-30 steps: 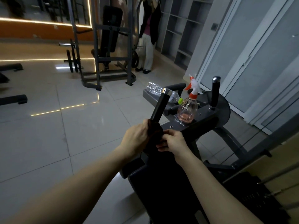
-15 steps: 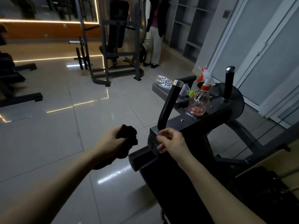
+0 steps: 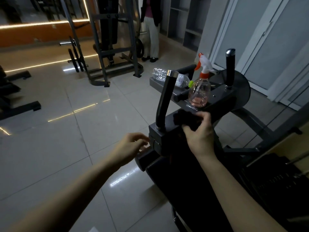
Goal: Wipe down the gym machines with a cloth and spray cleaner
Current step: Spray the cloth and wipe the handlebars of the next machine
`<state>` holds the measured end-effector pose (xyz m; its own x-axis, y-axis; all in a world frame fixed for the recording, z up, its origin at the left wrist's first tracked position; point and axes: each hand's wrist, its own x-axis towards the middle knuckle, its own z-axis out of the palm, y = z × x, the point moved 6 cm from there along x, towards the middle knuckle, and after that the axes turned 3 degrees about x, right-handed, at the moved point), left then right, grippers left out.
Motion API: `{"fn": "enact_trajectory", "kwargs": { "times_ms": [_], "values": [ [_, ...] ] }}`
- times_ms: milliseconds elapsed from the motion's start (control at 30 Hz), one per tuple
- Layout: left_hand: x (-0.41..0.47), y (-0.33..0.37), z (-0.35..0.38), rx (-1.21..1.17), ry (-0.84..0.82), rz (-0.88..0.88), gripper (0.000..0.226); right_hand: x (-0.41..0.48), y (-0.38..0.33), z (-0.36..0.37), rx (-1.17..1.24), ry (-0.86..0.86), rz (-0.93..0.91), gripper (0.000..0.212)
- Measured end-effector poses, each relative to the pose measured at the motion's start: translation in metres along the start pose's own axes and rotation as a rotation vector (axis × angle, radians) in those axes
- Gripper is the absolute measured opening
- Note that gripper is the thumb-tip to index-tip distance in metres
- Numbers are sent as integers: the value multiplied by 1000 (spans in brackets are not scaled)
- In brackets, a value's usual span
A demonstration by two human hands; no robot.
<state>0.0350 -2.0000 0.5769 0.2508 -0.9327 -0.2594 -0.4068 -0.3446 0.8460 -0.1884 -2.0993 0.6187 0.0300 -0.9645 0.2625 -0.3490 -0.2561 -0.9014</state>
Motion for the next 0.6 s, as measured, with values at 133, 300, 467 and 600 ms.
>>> {"fn": "enact_trajectory", "kwargs": {
  "times_ms": [133, 300, 467, 600],
  "values": [
    [16, 8, 3, -1, 70, 20, 30, 13, -6, 46, -417, -115, -288, 30],
    [33, 16, 11, -65, 73, 16, 39, -16, -7, 65, -393, -133, -300, 10],
    [38, 20, 17, -80, 96, 93, 49, -18, -12, 63, -143, -266, -120, 36],
    [34, 17, 15, -66, 74, 57, 56, 8, -11, 56, -320, -222, -60, 37]
  ]
}}
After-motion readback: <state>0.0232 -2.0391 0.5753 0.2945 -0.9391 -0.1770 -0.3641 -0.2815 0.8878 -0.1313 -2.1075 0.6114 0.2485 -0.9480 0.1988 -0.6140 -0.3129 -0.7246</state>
